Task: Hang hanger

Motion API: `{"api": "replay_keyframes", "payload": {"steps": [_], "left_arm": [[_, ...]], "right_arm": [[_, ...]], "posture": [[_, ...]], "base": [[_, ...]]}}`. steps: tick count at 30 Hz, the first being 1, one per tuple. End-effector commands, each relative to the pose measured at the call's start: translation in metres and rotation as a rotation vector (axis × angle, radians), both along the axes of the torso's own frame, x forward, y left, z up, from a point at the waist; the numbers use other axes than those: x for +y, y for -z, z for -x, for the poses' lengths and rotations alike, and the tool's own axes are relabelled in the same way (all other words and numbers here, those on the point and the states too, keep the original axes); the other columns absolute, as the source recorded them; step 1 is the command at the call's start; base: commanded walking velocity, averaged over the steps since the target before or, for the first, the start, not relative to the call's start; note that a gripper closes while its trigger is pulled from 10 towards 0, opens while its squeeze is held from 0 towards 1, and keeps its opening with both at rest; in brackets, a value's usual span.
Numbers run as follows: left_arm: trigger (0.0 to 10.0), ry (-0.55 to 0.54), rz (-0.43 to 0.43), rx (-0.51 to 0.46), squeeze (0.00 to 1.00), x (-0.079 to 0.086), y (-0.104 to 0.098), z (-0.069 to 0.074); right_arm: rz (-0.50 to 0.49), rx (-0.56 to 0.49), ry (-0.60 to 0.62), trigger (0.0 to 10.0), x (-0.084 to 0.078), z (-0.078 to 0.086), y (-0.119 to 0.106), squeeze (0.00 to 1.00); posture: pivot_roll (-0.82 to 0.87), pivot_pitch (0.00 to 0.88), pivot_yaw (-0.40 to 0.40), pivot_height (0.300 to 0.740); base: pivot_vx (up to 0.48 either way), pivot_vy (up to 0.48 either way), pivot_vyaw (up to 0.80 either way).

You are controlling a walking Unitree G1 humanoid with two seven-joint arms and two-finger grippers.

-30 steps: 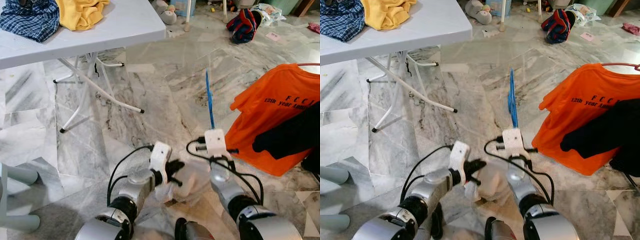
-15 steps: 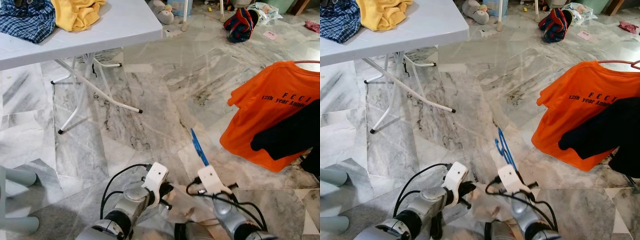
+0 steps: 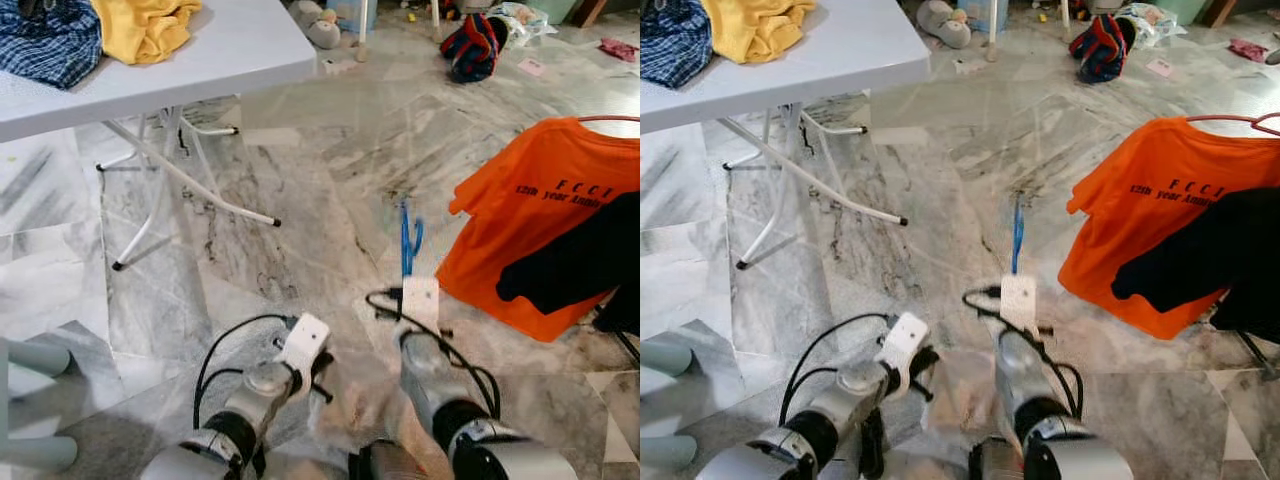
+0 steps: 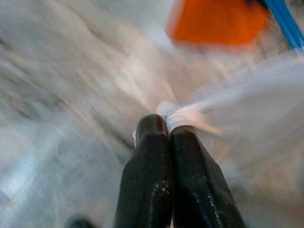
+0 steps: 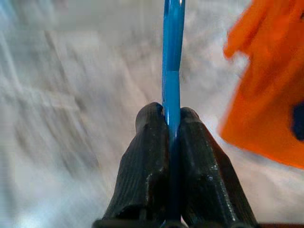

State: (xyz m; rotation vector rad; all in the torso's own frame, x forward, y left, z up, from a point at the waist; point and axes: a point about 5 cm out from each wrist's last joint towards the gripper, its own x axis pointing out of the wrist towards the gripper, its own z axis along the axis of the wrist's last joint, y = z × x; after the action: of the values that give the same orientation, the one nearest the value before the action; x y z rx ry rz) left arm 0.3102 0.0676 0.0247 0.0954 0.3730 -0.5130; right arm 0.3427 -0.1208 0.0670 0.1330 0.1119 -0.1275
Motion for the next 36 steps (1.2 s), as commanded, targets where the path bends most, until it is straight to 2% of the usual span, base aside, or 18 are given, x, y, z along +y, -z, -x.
{"api": "replay_keyframes", "payload": {"steps": [1, 3, 4, 6, 7, 8, 9, 11, 12, 14, 17, 18, 19, 20, 24, 29, 35, 36], "left_arm": [[0.0, -0.061, 0.055, -0.123, 0.0, 0.002, -0.024, -0.016], [0.0, -0.087, 0.087, -0.182, 0.0, 0.004, -0.037, -0.024], [0.0, -0.087, 0.087, -0.182, 0.0, 0.004, -0.037, -0.024], [0.0, -0.1, 0.13, -0.245, 0.0, 0.004, -0.053, -0.033], [0.0, -0.1, 0.13, -0.245, 0.0, 0.004, -0.053, -0.033], [0.0, -0.096, 0.185, -0.307, 0.0, -0.002, -0.072, -0.041], [0.0, -0.096, 0.185, -0.307, 0.0, -0.002, -0.072, -0.041], [0.0, -0.087, 0.25, -0.362, 0.0, -0.013, -0.092, -0.047], [0.0, -0.087, 0.25, -0.362, 0.0, -0.013, -0.092, -0.047], [0.0, -0.082, 0.281, -0.37, 0.0, -0.02, -0.099, -0.048], [0.0, -0.065, 0.284, -0.365, 0.0, -0.029, -0.101, -0.048], [0.0, -0.065, 0.284, -0.365, 0.0, -0.029, -0.101, -0.048], [0.0, -0.043, 0.278, -0.341, 0.0, -0.037, -0.098, -0.046], [0.0, -0.043, 0.278, -0.341, 0.0, -0.037, -0.098, -0.046], [0.0, 0.045, 0.336, -0.266, 0.0, -0.06, -0.095, -0.038], [0.0, 0.194, 0.459, -0.141, 0.0, -0.091, -0.095, -0.026], [0.0, 0.268, 0.517, -0.179, 0.0, -0.102, -0.107, -0.022], [0.0, 0.286, 0.537, -0.205, 0.0, -0.104, -0.113, -0.022]], "right_arm": [[-0.066, -0.126, 0.024, 10.0, -0.006, -0.009, -0.022, 0.0], [-0.112, -0.198, 0.049, 10.0, -0.01, -0.015, -0.037, 0.0], [-0.112, -0.198, 0.049, 10.0, -0.01, -0.015, -0.037, 0.0], [-0.196, -0.301, 0.068, 10.0, -0.015, -0.02, -0.055, 0.0], [-0.196, -0.301, 0.068, 10.0, -0.015, -0.02, -0.055, 0.0], [-0.378, -0.416, 0.054, 10.0, -0.02, -0.025, -0.074, 0.0], [-0.378, -0.416, 0.054, 10.0, -0.02, -0.025, -0.074, 0.0], [-0.587, -0.533, 0.006, 10.0, -0.022, -0.027, -0.089, 0.0], [-0.587, -0.533, 0.006, 10.0, -0.022, -0.027, -0.089, 0.0], [-0.736, -0.57, -0.033, 10.0, -0.022, -0.029, -0.092, 0.0], [-0.891, -0.59, -0.054, 10.0, -0.022, -0.031, -0.094, 0.0], [-0.891, -0.59, -0.054, 10.0, -0.022, -0.031, -0.094, 0.0], [-1.003, -0.612, -0.084, 10.0, -0.019, -0.032, -0.097, 0.0], [-1.003, -0.612, -0.084, 10.0, -0.019, -0.032, -0.097, 0.0], [-1.2, -0.676, -0.187, 10.0, -0.007, -0.032, -0.108, 0.0], [-1.25, -0.733, -0.274, 10.0, 0.002, -0.031, -0.115, 0.0], [-1.235, -0.74, -0.354, 10.0, 0.008, -0.031, -0.12, 0.0], [-1.194, -0.738, -0.371, 10.0, 0.01, -0.03, -0.12, 0.0]], "posture": [[0.02, 0.238, -0.062, 0.74], [0.02, 0.239, -0.062, 0.74], [0.02, 0.239, -0.062, 0.74], [0.02, 0.241, -0.063, 0.74], [0.02, 0.241, -0.063, 0.74], [0.02, 0.244, -0.063, 0.74], [0.02, 0.244, -0.063, 0.74], [0.02, 0.245, -0.062, 0.74], [0.02, 0.245, -0.062, 0.74], [0.02, 0.245, -0.062, 0.74], [0.02, 0.246, -0.059, 0.74], [0.02, 0.246, -0.059, 0.74], [0.02, 0.247, -0.059, 0.74], [0.02, 0.247, -0.059, 0.74], [0.01, 0.247, -0.057, 0.74], [0.01, 0.247, -0.051, 0.74], [0.01, 0.248, -0.049, 0.74], [0.01, 0.247, -0.046, 0.74]], "base": [[0.0, 0.0, 0.0], [0.0, 0.0, 0.0], [0.0, 0.0, 0.0], [0.0, 0.0, 0.0], [0.0, 0.0, 0.0], [0.0, 0.0, 0.0], [0.0, 0.0, 0.0], [0.0, 0.0, 0.0], [0.0, 0.0, 0.0], [0.0, 0.0, 0.0], [0.0, 0.0, 0.0], [0.0, 0.0, 0.0], [0.0, 0.0, 0.0], [0.0, 0.0, 0.0], [0.0, 0.0, 0.0], [0.0, 0.0, 0.0], [0.0, 0.0, 0.0], [0.0, 0.0, 0.0]]}}
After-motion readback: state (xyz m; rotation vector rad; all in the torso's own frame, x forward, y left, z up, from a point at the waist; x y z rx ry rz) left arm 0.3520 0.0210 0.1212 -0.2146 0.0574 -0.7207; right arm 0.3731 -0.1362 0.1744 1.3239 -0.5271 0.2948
